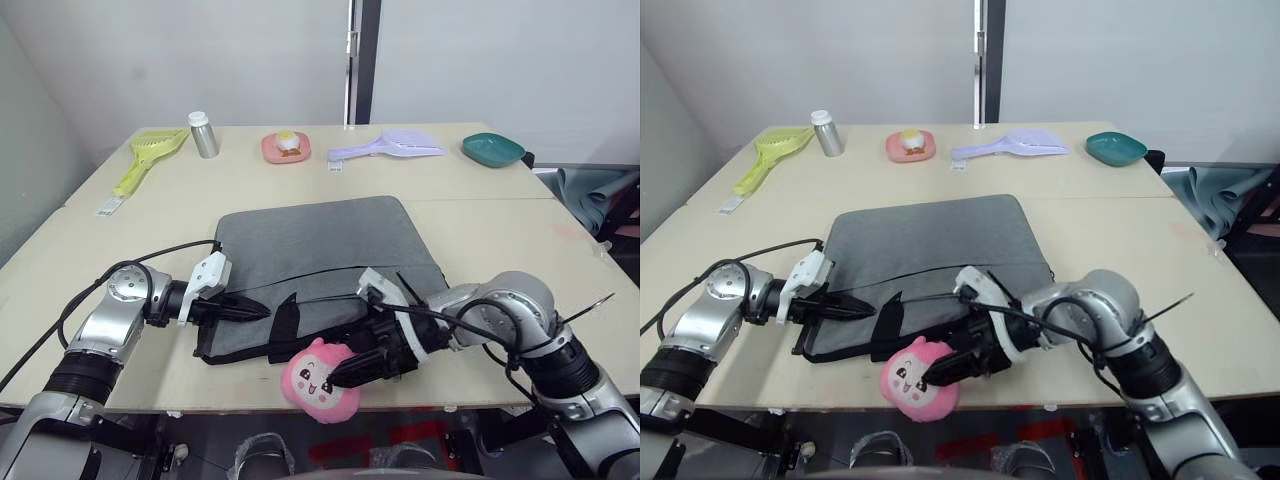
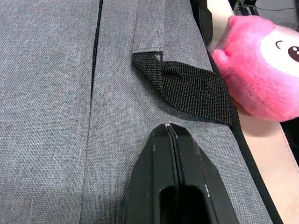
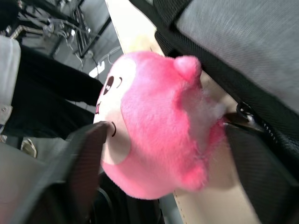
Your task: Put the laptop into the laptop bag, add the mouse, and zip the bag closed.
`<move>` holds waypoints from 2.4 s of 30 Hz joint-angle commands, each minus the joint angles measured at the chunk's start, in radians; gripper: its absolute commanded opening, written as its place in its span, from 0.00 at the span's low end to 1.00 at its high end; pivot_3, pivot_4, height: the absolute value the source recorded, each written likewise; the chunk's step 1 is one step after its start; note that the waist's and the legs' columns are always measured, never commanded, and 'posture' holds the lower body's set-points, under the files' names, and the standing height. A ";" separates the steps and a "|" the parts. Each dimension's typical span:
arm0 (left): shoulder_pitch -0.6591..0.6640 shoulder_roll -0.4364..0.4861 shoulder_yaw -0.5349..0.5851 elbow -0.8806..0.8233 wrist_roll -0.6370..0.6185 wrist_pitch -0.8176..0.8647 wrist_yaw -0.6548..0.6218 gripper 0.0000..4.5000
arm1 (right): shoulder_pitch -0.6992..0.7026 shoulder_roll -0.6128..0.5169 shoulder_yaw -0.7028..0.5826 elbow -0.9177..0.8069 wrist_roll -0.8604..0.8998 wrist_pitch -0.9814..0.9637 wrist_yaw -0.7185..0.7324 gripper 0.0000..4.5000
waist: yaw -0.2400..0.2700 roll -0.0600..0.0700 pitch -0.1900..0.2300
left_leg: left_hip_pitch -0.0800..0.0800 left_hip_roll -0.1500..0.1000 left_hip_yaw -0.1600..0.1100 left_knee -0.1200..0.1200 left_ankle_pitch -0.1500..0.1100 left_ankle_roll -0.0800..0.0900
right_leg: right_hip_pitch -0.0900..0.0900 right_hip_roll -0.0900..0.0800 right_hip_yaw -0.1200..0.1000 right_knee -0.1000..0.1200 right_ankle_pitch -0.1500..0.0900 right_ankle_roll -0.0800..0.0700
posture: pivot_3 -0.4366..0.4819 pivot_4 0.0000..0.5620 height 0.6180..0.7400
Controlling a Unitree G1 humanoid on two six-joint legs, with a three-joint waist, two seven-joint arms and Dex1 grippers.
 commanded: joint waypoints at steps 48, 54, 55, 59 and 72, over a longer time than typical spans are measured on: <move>-0.007 0.016 -0.135 0.218 0.124 -0.293 -0.081 0.00 | 0.381 -0.753 -0.297 -0.103 -0.190 -0.369 0.371 0.01 | 0.007 0.010 -0.010 | 0.003 -0.001 0.002 0.000 -0.004 0.007 | 0.005 -0.004 0.002 -0.003 0.000 0.001 | 0.48 0.27 1.00; -0.009 0.012 -0.147 0.236 0.128 -0.311 -0.081 0.00 | 0.389 -0.827 -0.242 0.053 -0.355 -0.503 0.449 0.01 | 0.004 0.014 -0.015 | 0.003 -0.001 0.002 0.000 -0.004 0.008 | 0.005 -0.005 0.003 -0.002 0.000 0.001 | 0.48 0.27 1.00; -0.010 0.011 -0.149 0.239 0.129 -0.314 -0.081 0.00 | 0.379 -0.837 -0.223 0.087 -0.392 -0.531 0.461 0.01 | 0.003 0.013 -0.016 | 0.003 -0.001 0.003 0.001 -0.004 0.008 | 0.005 -0.005 0.003 -0.002 0.000 0.001 | 0.48 0.27 1.00; -0.010 0.009 -0.153 0.242 0.128 -0.318 -0.081 0.00 | 0.287 -0.841 -0.140 0.210 -0.544 -0.634 0.486 0.01 | -0.001 0.014 -0.017 | 0.003 -0.001 0.003 0.002 -0.004 0.009 | 0.005 -0.005 0.003 -0.002 0.000 0.001 | 0.48 0.27 1.00; 0.034 0.022 -0.170 0.218 0.123 -0.345 -0.084 0.00 | -0.040 -0.668 0.024 0.243 -0.820 -0.758 0.528 0.01 | -0.004 0.015 -0.018 | 0.002 -0.002 0.006 0.003 -0.004 0.012 | 0.005 -0.005 0.003 -0.001 0.000 0.001 | 0.48 0.27 1.00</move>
